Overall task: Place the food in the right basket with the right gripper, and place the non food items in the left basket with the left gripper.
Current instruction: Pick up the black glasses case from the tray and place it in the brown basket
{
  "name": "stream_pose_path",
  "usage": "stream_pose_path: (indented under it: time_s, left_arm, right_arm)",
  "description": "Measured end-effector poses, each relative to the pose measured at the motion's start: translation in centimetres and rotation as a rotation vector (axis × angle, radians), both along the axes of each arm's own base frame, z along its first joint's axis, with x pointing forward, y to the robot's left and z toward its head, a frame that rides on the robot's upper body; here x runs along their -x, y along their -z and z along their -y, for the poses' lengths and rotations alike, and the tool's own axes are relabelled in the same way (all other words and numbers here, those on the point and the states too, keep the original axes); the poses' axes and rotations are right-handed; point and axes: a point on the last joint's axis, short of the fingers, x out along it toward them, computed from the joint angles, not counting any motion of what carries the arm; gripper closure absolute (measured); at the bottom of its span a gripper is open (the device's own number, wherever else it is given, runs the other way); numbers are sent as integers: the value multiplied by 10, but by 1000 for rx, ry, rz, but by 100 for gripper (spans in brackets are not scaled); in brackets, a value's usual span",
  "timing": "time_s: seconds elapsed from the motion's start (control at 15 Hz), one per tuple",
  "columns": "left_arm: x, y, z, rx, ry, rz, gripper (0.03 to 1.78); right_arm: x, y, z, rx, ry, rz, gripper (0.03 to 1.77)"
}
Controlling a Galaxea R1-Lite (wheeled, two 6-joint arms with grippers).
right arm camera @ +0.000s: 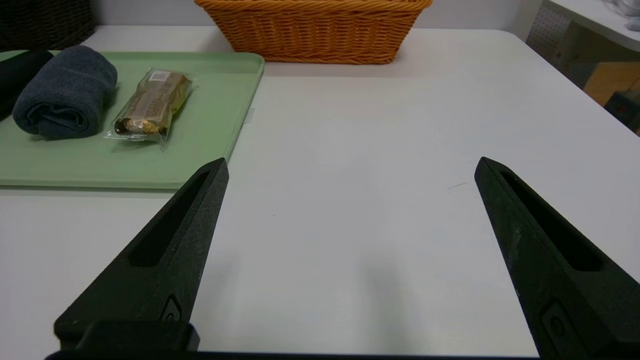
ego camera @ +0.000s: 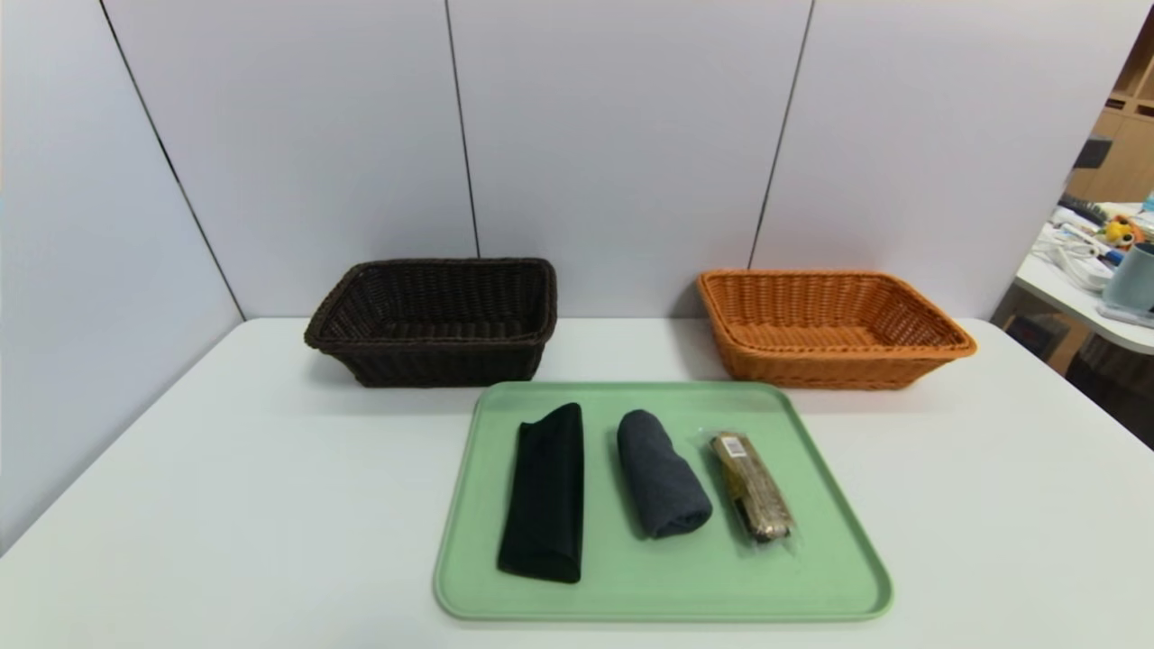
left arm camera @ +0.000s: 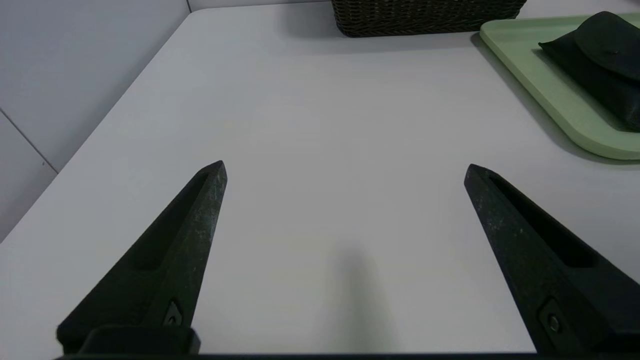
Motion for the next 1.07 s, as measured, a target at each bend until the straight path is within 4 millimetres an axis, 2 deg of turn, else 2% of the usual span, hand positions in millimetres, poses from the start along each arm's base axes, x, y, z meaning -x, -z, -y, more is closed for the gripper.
stream_pose_path:
  time_s: [1.07]
  left_arm:
    - [0, 0, 0, -12, 2, 0, 12]
  right_arm:
    - [0, 0, 0, 3, 0, 1, 10]
